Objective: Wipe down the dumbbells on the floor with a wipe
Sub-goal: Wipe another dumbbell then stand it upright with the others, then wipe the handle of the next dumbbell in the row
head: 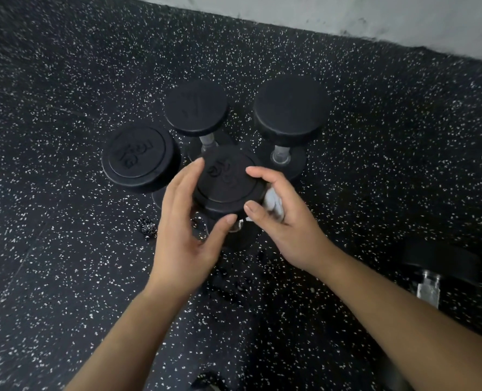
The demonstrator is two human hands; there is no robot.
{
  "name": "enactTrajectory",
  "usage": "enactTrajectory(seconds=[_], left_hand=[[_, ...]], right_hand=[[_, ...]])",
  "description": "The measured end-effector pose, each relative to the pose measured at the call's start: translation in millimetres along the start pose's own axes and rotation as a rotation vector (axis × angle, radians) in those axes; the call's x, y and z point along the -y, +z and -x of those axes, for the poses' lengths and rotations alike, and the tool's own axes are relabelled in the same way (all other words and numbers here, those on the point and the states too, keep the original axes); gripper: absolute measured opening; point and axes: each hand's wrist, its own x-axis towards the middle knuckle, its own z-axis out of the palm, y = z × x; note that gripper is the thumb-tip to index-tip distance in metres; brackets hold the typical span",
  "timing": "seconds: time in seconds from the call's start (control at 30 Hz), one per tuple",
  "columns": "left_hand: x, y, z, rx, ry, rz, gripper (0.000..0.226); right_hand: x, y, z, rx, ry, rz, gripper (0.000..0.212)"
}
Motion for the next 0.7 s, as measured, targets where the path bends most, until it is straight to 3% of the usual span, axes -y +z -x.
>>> enactTrajectory(seconds=[0.27, 0.37, 0.53, 0.7], left_hand=[[-5.3, -16.1, 35.7, 0.079, -0.034, -0.140, 0.085], [-13.9, -13.4, 37.5, 0.091, -0.071, -0.194, 0.082], [-38.0, -17.5, 47.0, 0.122, -0.043, -0.478, 0.069], [-87.9, -15.9, 74.2, 0.423, 0.192, -0.591, 0.069]], right_hand=[[2.7, -2.4, 30.0, 0.118, 0.047, 0.155, 0.056], [3.2, -6.2, 43.7, 0.085, 0.067, 0.131, 0.062], [-8.1, -30.2, 93.1, 0.018, 0.088, 0.127, 0.059], [-4.7, -70.3, 150.9, 0.007, 0.142, 0.128, 0.059]])
